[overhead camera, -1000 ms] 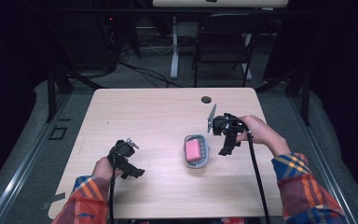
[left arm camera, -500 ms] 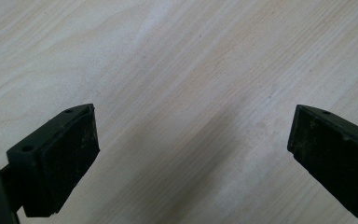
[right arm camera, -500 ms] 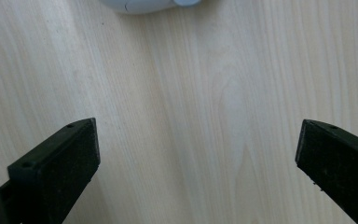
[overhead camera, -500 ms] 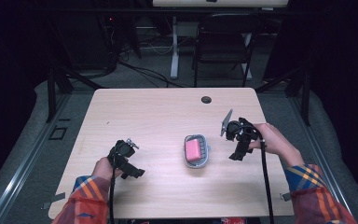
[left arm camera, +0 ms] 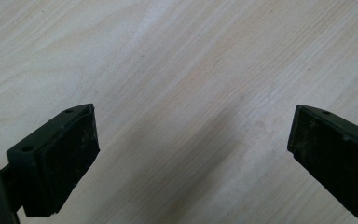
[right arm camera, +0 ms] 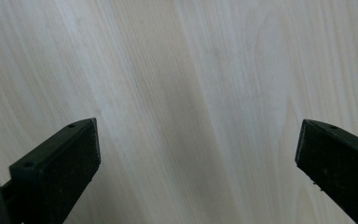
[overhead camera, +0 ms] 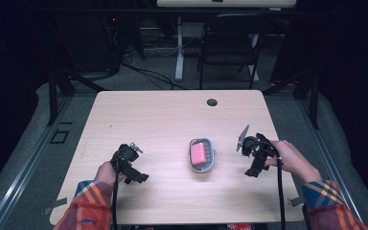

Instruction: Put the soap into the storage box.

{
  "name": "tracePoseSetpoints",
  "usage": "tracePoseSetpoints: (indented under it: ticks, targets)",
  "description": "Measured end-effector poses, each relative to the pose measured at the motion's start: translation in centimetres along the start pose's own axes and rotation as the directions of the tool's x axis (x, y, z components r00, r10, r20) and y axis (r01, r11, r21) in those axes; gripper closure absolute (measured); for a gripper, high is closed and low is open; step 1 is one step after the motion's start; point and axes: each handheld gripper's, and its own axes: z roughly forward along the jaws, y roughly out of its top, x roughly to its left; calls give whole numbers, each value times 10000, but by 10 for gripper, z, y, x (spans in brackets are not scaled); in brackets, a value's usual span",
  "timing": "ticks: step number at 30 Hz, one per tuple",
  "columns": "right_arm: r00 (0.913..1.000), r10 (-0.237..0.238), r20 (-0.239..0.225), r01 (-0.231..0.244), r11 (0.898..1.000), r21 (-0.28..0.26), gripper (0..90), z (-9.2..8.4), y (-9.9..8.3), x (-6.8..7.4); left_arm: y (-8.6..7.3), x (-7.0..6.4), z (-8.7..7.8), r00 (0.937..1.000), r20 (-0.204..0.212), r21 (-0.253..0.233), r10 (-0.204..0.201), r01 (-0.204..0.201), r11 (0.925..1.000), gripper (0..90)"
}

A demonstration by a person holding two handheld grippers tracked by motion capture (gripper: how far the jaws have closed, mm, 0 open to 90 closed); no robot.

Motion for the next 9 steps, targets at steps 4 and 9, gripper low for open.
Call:
tracePoseSetpoints:
  ticks: [4,9]
  targets:
    - [9993,221,-309,-222,9998,-25,0,9,-12,8,0,0,-1,10000,-26,-37,30,-30,10000,18]
    - [9993,352,-150,-342,9973,646,0,24,-24,17,0,-1,-2,9999,-74,-63,75,-75,10000,18]
